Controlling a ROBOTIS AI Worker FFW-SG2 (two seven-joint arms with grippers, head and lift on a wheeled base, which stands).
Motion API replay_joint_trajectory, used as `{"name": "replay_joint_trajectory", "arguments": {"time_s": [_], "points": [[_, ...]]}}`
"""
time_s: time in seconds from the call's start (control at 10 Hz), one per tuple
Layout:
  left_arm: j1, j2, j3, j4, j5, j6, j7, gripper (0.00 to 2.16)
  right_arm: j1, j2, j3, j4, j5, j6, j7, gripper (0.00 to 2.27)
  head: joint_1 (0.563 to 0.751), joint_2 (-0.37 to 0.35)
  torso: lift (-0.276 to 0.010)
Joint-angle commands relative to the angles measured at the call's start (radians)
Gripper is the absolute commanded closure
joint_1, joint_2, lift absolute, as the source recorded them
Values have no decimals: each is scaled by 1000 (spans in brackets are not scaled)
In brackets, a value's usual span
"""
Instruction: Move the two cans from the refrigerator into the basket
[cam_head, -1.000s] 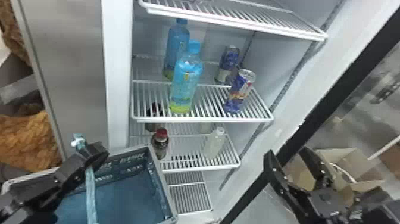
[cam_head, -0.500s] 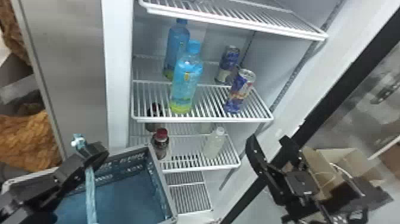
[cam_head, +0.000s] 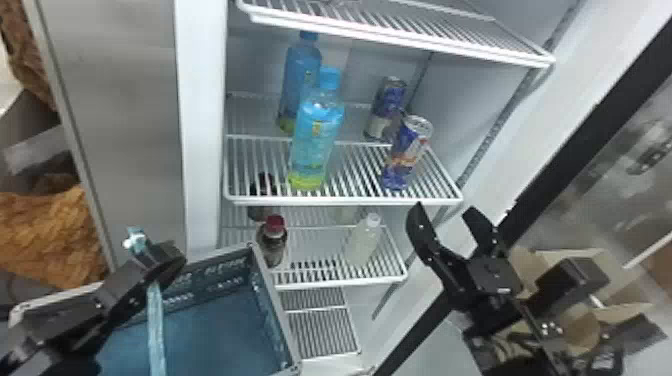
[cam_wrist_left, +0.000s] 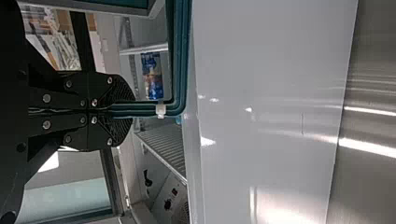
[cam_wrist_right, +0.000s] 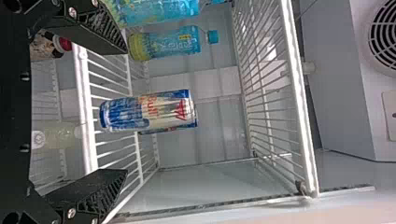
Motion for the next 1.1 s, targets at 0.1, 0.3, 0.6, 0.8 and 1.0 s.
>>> {"name": "replay_joint_trajectory", "arguments": {"time_s": [0.1, 0.3, 0.6, 0.8, 1.0], "points": [[1, 0, 0, 0, 0, 1, 0, 1200, -78, -17, 1, 35, 10, 28, -9, 134, 695, -334, -35], [1, 0, 2, 0, 2, 1, 0, 1200, -149, -33, 5, 84, 31, 69, -12, 133, 695, -332, -35], [5, 0, 6, 0, 4, 1, 0, 1200, -252, -56, 35, 177, 39, 86, -15, 133, 695, -322, -35], [5, 0, 6, 0, 4, 1, 0, 1200, -313, -68, 71, 241, 45, 94, -18, 133, 695, -306, -35], [8, -2, 8, 0, 4, 1, 0, 1200, -365, -72, 89, 293, 47, 99, -29, 133, 695, -287, -35]]}}
